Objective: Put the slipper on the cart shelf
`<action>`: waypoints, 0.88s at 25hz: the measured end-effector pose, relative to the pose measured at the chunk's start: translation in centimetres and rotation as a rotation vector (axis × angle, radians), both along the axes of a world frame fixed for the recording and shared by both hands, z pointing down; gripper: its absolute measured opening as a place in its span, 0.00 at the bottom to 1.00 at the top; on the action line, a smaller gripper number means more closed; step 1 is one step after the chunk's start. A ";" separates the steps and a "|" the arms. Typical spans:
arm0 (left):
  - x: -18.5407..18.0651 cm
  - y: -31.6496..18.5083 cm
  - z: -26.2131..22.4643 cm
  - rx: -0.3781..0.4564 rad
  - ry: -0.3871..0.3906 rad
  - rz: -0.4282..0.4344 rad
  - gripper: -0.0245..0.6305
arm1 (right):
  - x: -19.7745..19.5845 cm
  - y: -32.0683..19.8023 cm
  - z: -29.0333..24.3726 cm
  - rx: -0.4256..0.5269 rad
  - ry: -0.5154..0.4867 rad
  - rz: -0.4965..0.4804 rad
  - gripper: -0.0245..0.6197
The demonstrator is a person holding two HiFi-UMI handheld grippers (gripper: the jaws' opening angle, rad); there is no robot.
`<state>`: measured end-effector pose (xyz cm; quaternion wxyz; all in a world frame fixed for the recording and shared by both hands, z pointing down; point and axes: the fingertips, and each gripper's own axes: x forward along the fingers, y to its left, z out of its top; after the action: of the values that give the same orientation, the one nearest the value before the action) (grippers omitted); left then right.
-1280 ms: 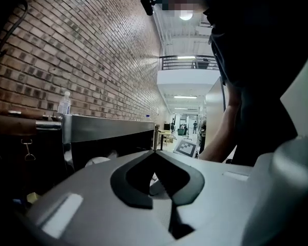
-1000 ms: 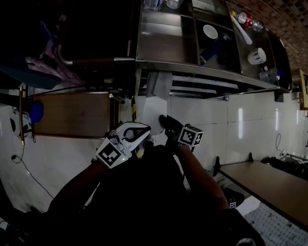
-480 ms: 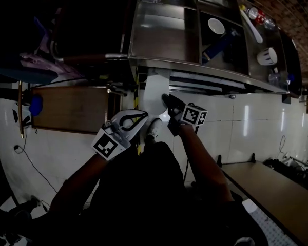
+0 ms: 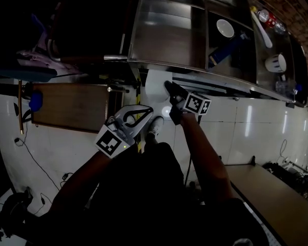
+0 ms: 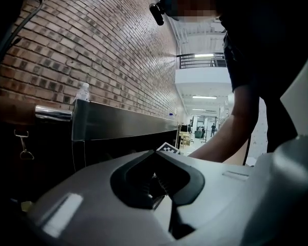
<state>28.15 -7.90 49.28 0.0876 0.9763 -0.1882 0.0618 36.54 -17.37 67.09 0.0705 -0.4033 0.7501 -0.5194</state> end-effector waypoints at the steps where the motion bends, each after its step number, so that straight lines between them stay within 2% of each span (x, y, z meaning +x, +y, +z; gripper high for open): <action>1: 0.1 -0.2 0.1 -0.001 -0.001 0.001 0.04 | 0.1 -0.6 0.0 0.001 -0.006 0.005 0.13; 9: 0.7 -0.5 0.8 0.014 -0.027 0.002 0.04 | 0.1 -3.8 1.1 -0.004 -0.031 0.007 0.13; 15: 1.2 -0.3 1.7 -0.024 -0.020 -0.005 0.04 | 0.8 -5.5 1.7 -0.003 -0.030 0.024 0.13; 18: 1.3 -0.3 1.9 -0.026 -0.023 -0.005 0.04 | 1.1 -6.3 1.8 0.011 -0.003 0.028 0.13; 22: 1.4 -0.4 2.2 -0.042 -0.025 -0.015 0.04 | 1.6 -7.2 1.8 0.075 0.098 0.037 0.14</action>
<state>29.51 -8.26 51.47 0.1063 0.9719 -0.1951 0.0774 38.13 -24.59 68.88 0.0583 -0.4394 0.7639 -0.4690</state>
